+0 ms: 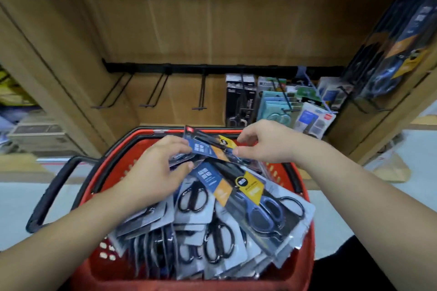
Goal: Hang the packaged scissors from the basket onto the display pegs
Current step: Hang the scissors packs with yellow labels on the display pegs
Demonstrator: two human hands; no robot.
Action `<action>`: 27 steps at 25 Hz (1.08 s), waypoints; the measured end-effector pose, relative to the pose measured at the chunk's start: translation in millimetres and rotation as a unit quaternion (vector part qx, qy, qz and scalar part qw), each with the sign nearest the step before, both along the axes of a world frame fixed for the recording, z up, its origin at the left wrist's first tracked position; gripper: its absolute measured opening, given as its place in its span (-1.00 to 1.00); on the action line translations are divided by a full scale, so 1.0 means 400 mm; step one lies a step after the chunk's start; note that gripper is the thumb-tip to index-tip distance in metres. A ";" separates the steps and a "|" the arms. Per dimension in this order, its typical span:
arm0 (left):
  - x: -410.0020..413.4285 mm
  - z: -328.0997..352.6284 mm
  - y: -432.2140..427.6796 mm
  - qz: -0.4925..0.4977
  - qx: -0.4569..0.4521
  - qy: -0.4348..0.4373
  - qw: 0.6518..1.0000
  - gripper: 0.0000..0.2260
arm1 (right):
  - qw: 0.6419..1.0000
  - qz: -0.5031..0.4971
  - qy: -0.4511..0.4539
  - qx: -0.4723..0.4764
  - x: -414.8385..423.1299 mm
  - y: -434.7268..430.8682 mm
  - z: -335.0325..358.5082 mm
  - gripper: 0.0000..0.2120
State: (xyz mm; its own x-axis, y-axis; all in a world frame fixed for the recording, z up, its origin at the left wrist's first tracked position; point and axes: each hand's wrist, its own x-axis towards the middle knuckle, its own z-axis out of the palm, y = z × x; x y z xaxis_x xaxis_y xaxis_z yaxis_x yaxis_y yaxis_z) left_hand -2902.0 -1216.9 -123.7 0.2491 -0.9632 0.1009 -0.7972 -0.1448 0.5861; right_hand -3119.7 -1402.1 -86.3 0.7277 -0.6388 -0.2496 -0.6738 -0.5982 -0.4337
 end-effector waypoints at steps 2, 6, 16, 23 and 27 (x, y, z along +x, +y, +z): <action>0.036 -0.017 0.035 0.007 -0.003 -0.013 1.000 -0.68 | 0.999 -0.011 -0.048 0.008 0.027 0.010 -0.043 -0.72; 0.112 -0.006 0.033 0.079 -0.011 0.016 0.997 -0.72 | 0.995 -0.006 -0.094 -0.018 0.081 0.026 -0.104 -0.44; 0.130 -0.052 -0.050 0.069 0.209 0.067 0.973 -0.37 | 0.994 0.047 -0.095 0.020 0.124 0.030 -0.158 -0.45; 0.106 -0.007 -0.008 -0.025 0.238 0.030 0.970 -0.59 | 0.980 0.018 -0.142 0.135 0.112 0.020 -0.127 -0.50; 0.107 -0.010 0.013 -0.030 0.265 0.060 0.962 -0.78 | 0.980 0.074 -0.161 0.091 0.108 0.045 -0.124 -0.50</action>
